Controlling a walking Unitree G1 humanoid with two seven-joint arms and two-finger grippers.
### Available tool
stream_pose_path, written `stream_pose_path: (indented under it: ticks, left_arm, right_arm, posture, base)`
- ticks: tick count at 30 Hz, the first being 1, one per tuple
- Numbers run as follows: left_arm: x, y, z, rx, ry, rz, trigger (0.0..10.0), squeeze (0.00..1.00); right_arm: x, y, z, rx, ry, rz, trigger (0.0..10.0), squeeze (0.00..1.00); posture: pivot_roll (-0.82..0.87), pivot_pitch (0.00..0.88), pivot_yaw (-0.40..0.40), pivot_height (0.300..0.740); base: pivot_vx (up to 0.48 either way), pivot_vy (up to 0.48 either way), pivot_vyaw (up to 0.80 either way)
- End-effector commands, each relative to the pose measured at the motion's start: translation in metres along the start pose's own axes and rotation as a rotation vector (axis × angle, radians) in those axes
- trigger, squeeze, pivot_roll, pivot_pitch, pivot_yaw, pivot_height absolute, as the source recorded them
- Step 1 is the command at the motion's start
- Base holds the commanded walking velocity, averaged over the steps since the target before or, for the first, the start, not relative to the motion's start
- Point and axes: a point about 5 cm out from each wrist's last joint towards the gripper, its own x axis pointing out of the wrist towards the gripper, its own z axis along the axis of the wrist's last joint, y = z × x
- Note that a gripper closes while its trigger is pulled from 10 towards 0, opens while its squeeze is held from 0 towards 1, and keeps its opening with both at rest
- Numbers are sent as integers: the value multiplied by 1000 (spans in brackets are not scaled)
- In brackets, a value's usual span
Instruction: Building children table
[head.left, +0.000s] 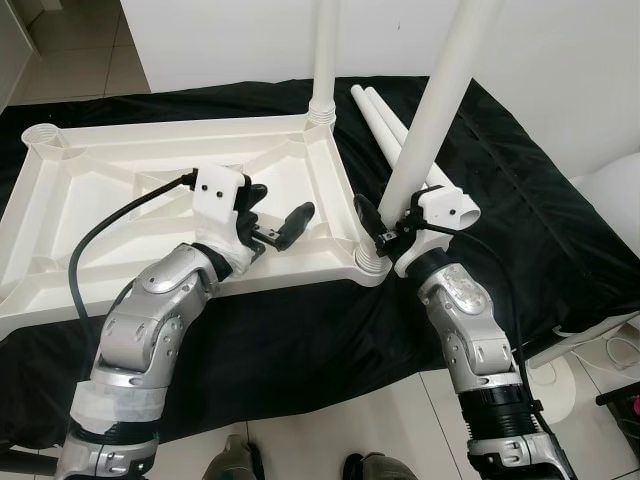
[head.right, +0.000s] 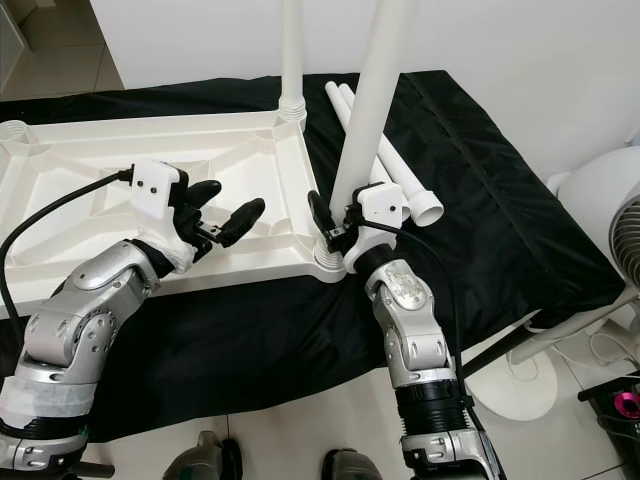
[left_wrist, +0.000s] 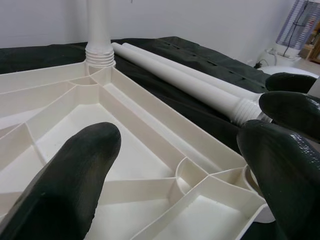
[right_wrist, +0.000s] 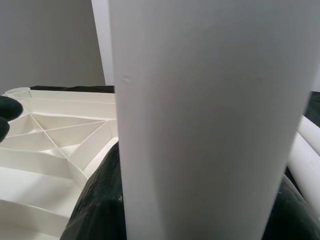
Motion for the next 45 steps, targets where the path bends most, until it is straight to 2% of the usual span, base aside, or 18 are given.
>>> stream_pose_path:
  ticks: [1,6,12,16,18,20,26,28,31,33,42,45]
  left_arm:
    - [-4,8,-5,-7,30,56,10000,0]
    - [-7,15,-3,11,23,82,10000,0]
    - [-8,13,-2,29,17,58,10000,0]
    - [-16,2,-3,49,10,-75,10000,0]
    - [-16,2,-3,49,10,-75,10000,0]
    - [-24,-6,-1,20,20,-174,10000,0]
    - [-30,-10,0,8,33,-241,10000,0]
    - [-33,-18,-4,-19,60,-302,10000,0]
    - [-35,-22,-5,-27,71,-330,10000,0]
    - [-40,-33,-8,-45,103,-414,10000,0]
    - [-49,-45,-17,-52,187,-509,10000,0]
    - [-51,-48,-18,-44,204,-516,10000,0]
  right_arm:
    - [1,-2,1,-12,-10,-6,10000,0]
    - [4,-4,6,-16,-35,-11,10000,0]
    - [5,-6,6,-26,-34,-11,10000,0]
    - [2,-7,-5,-46,1,-5,10000,0]
    - [2,-7,-5,-46,1,-5,10000,0]
    - [-1,-6,-7,-40,12,1,10000,0]
    - [-4,-5,-8,-44,17,16,10000,0]
    - [-8,-2,-14,-69,34,64,10000,0]
    - [-10,-1,-16,-80,39,84,10000,0]
    - [-14,0,-23,-104,54,125,10000,0]
    - [-14,-5,-33,-99,73,118,10000,0]
    - [-12,-11,-37,-40,80,75,10000,0]
  posture:
    - [-37,75,-22,740]
    - [-37,75,-23,740]
    - [-33,72,-25,740]
    - [-31,71,-30,740]
    - [-31,71,-30,740]
    - [-26,69,-34,740]
    - [-24,71,-35,740]
    - [-26,74,-32,740]
    - [-26,74,-32,740]
    - [-28,79,-32,740]
    - [-26,84,-30,740]
    - [-20,87,-30,740]
  base:
    - [0,0,0]
    - [0,0,0]
    - [0,0,0]
    - [0,0,0]
    - [0,0,0]
    - [0,0,0]
    - [0,0,0]
    - [0,0,0]
    - [0,0,0]
    - [0,0,0]
    - [0,0,0]
    - [0,0,0]
